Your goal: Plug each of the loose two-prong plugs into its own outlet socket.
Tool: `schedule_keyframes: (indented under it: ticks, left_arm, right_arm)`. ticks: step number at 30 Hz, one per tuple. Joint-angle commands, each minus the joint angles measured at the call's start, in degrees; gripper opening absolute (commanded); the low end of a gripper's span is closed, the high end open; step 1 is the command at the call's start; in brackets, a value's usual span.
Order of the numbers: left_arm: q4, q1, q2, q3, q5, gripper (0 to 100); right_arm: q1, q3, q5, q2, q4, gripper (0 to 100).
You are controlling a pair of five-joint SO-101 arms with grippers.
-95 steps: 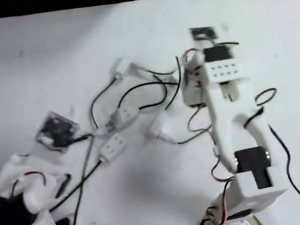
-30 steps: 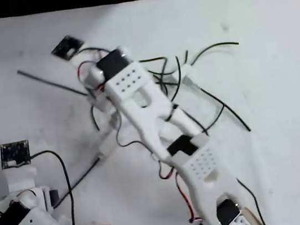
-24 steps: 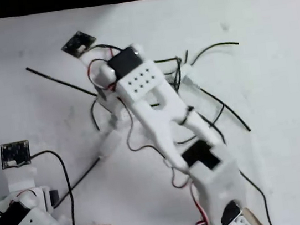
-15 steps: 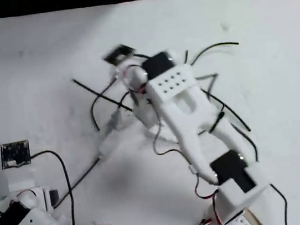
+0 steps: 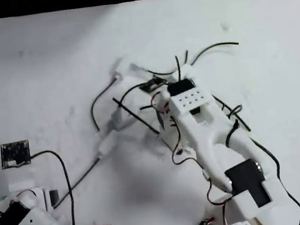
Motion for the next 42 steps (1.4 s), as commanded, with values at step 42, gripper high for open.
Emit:
schedule_keyframes:
  ticks: [42]
  left_arm:
    - [-1.76, 0.40, -0.84, 0.44, 0.18, 29]
  right_arm:
    - [-7.52, -4.75, 0.53, 19.30, -12.00, 11.0]
